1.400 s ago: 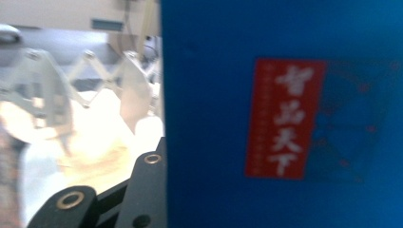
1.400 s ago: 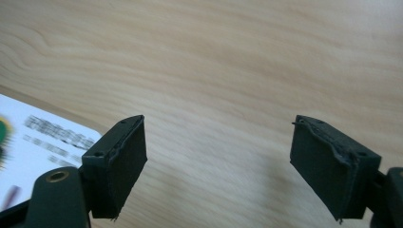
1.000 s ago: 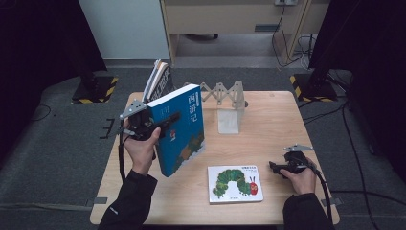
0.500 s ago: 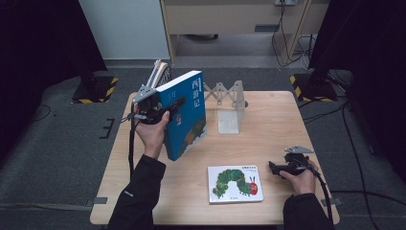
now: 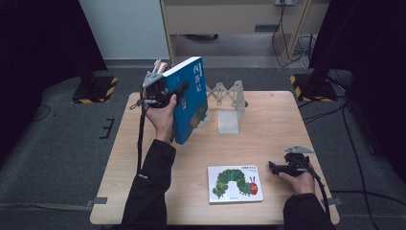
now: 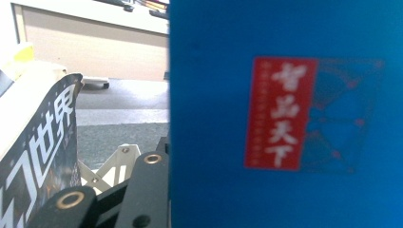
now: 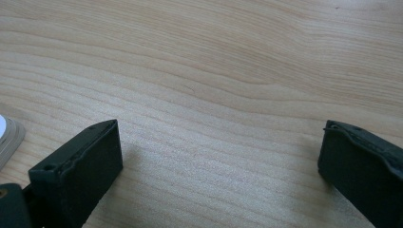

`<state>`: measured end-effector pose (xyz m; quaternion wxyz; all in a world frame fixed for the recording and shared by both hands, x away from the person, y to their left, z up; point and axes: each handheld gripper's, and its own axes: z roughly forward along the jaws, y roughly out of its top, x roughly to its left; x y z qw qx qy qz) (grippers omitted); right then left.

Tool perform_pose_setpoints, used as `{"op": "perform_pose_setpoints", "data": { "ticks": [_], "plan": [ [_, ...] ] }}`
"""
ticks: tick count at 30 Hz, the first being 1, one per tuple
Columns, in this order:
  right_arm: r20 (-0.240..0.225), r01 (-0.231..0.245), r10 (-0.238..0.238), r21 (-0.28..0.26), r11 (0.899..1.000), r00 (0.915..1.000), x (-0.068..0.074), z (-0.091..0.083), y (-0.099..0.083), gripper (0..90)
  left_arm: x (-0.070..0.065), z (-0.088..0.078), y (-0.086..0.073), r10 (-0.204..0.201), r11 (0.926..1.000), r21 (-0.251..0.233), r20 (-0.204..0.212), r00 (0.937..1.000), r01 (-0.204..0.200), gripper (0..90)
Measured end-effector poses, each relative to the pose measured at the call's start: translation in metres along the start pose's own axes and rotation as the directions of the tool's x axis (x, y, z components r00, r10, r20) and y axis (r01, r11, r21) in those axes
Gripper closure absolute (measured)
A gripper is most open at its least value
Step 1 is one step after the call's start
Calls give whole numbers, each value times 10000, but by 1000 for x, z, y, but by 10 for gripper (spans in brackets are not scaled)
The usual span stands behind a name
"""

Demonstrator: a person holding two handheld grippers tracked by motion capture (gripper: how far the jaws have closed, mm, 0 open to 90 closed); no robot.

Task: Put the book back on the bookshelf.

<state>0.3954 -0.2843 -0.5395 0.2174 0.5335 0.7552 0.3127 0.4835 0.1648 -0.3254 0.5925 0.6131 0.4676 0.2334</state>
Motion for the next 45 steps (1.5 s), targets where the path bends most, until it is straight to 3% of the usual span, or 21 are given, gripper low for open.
{"op": "perform_pose_setpoints", "data": {
  "ticks": [9, 21, 36, 45],
  "plan": [
    [2, -5, 5, -3, 10000, 10000, 0, 0, 0, 11, 0, 40, -8, 127, 9999, 79, -395, 9991, -123, 604],
    [2, 19, -19, -12, 10000, 10000, 0, 0, 0, 11, 2, 71, -26, -63, 9996, 255, -600, 9982, 78, 603],
    [19, 11, -11, -20, 10000, 10000, 0, 0, 0, 11, -2, 84, -53, -127, 9986, 509, -496, 9987, 152, 602],
    [18, 13, -13, -14, 10000, 10000, 0, 0, 0, 11, -5, 71, -63, 404, 9978, 535, -461, 9981, -379, 592]
  ]
}}
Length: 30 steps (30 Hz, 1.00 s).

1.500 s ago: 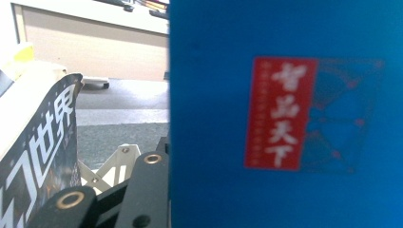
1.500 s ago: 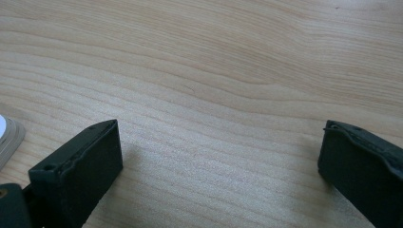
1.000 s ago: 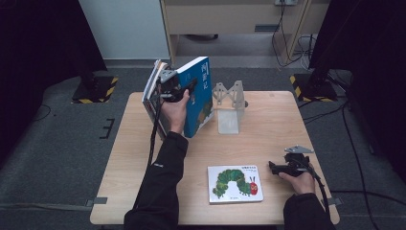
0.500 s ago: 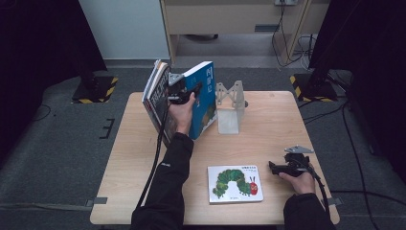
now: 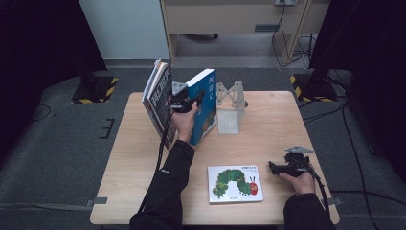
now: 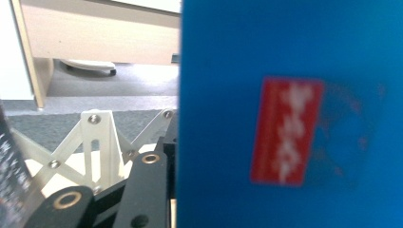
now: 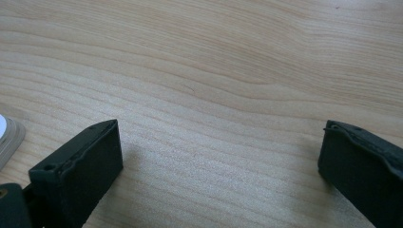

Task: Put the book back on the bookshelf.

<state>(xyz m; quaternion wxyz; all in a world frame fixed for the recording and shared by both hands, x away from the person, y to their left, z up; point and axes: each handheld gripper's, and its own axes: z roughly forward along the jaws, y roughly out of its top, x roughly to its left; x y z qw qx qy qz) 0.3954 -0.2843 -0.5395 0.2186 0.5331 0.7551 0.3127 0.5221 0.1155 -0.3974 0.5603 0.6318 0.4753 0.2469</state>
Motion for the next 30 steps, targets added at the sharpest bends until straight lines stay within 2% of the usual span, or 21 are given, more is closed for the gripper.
{"op": "perform_pose_setpoints", "data": {
  "ticks": [6, 10, 12, 17, 21, 24, 27, 30],
  "plan": [
    [-4, -51, 51, 11, 10000, 10000, 1, 0, 0, 12, 9, -21, -12, 105, 9995, 289, -278, 9996, -97, 584],
    [-8, -48, 48, 11, 10000, 10000, 1, -1, 0, 12, 12, -32, -17, 264, 9990, 361, -298, 9992, -253, 584],
    [-7, -50, 50, 9, 10000, 10000, 1, -1, 0, 12, 8, -36, -19, 532, 9981, 322, -132, 9985, -528, 583],
    [-5, -52, 52, 11, 10000, 10000, 1, -1, -1, 12, 0, -42, -22, 841, 9959, 352, -87, 9964, -838, 579],
    [11, -48, 48, 3, 10000, 10000, 1, -1, -1, 12, -2, -46, -23, 790, 9961, 392, -33, 9969, -788, 576],
    [15, -46, 46, -11, 10000, 10000, 1, -1, -1, 12, -8, -47, -25, 928, 9949, 383, 26, 9957, -929, 573],
    [17, -48, 48, -10, 10000, 10000, 1, -1, -1, 12, -12, -49, -27, 902, 9951, 379, 172, 9958, -908, 565],
    [16, -46, 46, -11, 10000, 10000, 1, -1, -1, 11, -14, -49, -27, 818, 9959, 391, 88, 9966, -821, 561]
  ]
}}
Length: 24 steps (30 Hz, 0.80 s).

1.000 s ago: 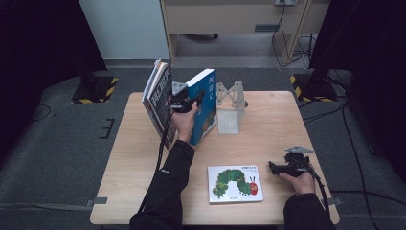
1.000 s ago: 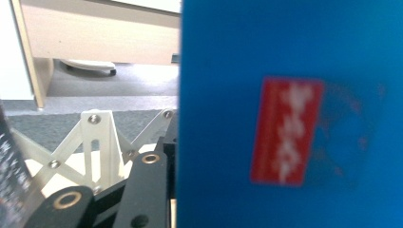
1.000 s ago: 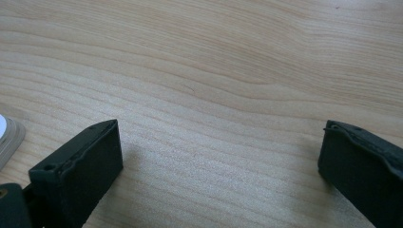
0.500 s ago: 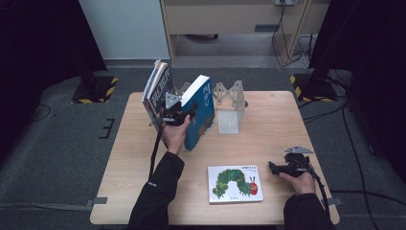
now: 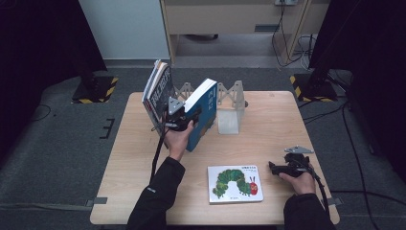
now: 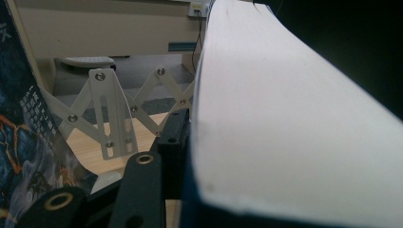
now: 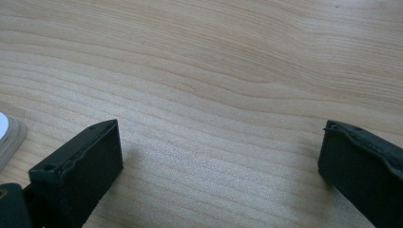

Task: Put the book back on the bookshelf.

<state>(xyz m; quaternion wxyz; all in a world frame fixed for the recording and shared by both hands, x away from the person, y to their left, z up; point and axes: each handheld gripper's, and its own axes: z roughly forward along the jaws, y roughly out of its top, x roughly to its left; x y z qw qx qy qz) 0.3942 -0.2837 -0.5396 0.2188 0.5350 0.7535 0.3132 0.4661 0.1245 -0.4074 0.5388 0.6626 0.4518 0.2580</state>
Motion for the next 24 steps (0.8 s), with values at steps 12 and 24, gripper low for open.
{"op": "perform_pose_setpoints", "data": {
  "ticks": [12, 24],
  "plan": [
    [15, -16, 16, 2, 10000, 10000, 0, 0, 0, 11, -3, 7, 0, -27, 9997, -245, -356, 9994, 19, 571],
    [11, -18, 18, 2, 10000, 10000, 0, 0, 0, 11, -2, 22, 1, -306, 9989, -354, -150, 9994, 301, 549]
  ]
}}
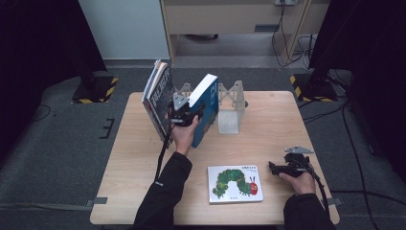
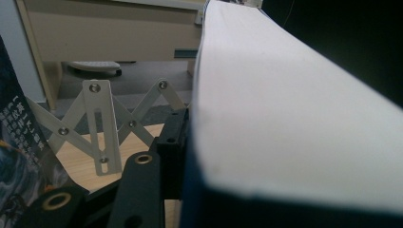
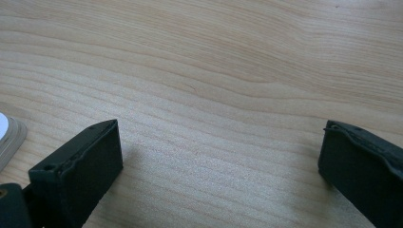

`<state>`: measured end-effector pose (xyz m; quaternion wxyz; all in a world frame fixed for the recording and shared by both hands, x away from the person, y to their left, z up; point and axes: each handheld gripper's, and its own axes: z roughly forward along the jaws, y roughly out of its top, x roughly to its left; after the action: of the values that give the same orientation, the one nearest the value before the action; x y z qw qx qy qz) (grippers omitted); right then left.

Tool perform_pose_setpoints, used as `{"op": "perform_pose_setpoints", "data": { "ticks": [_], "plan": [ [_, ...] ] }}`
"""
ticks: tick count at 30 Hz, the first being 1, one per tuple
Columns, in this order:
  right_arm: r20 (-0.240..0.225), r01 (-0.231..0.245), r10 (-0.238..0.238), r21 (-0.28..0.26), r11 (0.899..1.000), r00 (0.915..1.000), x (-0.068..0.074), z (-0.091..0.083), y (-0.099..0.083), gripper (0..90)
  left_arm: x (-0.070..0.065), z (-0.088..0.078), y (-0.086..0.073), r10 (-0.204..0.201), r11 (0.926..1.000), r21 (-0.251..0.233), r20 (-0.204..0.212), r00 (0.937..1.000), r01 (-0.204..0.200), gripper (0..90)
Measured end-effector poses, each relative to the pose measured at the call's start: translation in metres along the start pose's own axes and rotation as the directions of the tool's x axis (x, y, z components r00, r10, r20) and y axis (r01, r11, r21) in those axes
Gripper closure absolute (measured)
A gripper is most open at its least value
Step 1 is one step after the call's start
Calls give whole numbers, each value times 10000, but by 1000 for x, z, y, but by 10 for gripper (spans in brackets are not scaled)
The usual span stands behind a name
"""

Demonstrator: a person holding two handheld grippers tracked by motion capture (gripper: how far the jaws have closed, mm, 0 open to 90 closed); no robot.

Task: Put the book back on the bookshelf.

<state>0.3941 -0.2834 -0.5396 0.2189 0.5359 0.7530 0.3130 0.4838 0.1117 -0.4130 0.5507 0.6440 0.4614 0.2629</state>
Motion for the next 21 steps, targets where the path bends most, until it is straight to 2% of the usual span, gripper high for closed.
{"op": "perform_pose_setpoints", "data": {
  "ticks": [4, 8, 14, 18, 21],
  "plan": [
    [11, 1, -1, 2, 10000, 10000, 0, 0, 0, 11, 3, -10, -11, -83, 9997, 215, -11, 10000, 83, 537],
    [27, -5, 5, -14, 10000, 10000, 0, 0, 0, 11, 6, -18, -17, -121, 9998, 169, 145, 9998, 119, 552],
    [61, -29, 29, -18, 10000, 10000, 1, 0, 0, 11, 2, -12, -12, 143, 9993, 335, -163, 9998, -138, 576],
    [59, -25, 25, -21, 10000, 10000, 1, 0, 0, 11, 1, -6, -11, 57, 9995, 300, -225, 9997, -50, 578],
    [48, -30, 30, -13, 10000, 10000, 1, 0, 0, 11, -2, 1, -8, 140, 9992, 376, -468, 9988, -123, 580]
  ]
}}
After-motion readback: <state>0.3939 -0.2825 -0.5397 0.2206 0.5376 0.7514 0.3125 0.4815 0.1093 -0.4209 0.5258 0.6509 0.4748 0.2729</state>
